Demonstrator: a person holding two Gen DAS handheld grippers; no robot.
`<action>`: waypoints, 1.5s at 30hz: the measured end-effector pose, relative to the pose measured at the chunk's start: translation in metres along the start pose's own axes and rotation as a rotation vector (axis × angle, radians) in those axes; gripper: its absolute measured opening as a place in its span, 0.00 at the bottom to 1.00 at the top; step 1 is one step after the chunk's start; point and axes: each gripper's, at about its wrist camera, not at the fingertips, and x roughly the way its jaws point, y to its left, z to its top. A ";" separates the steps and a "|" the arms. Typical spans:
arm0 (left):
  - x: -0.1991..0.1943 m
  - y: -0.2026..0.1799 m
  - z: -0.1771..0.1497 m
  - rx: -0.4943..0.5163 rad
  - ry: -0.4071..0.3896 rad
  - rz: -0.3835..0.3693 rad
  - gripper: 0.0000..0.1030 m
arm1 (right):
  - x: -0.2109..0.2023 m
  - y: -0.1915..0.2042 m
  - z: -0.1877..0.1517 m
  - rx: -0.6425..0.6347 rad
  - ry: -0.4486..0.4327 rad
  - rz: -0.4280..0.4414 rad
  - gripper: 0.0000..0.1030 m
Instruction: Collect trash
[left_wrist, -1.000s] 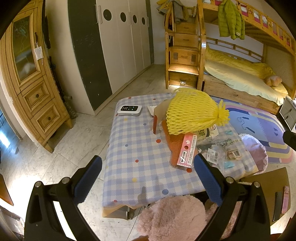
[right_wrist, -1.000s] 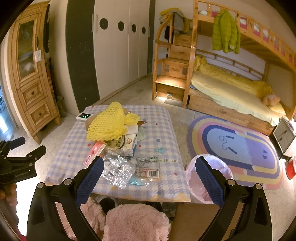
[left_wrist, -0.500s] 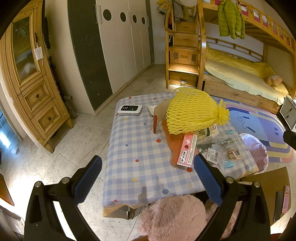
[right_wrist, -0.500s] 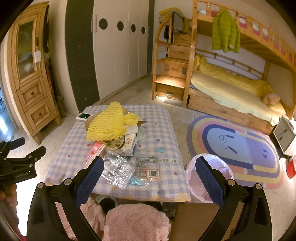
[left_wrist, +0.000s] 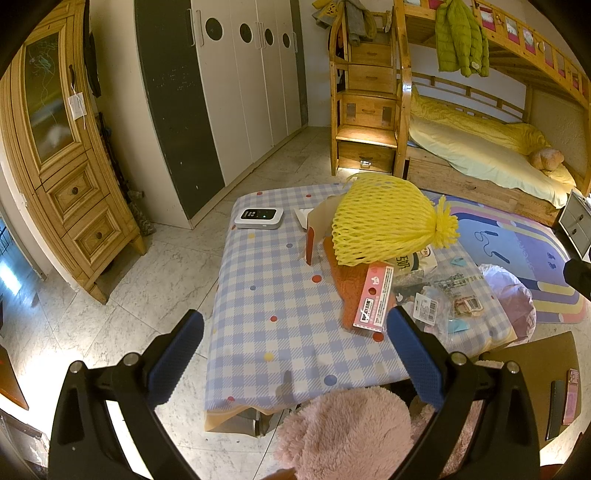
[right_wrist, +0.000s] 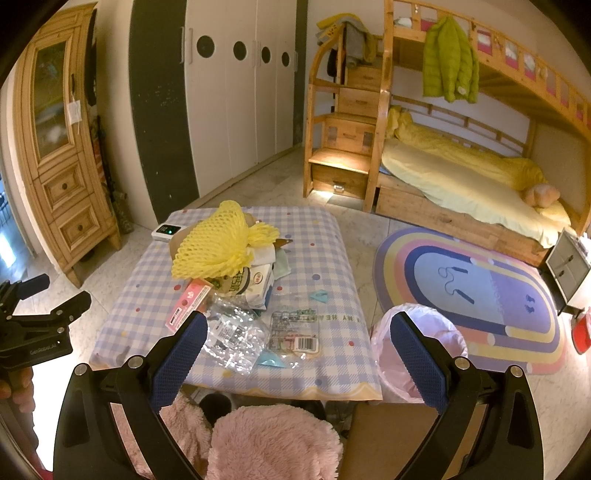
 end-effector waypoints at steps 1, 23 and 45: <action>0.000 0.000 0.001 -0.001 0.000 0.000 0.94 | 0.000 0.000 0.000 0.000 -0.001 0.000 0.95; 0.006 -0.002 -0.004 -0.003 -0.002 0.003 0.94 | 0.005 0.000 0.000 0.004 0.007 0.001 0.95; 0.094 -0.072 0.018 0.131 0.030 -0.166 0.94 | 0.066 -0.035 0.005 0.092 0.018 -0.037 0.95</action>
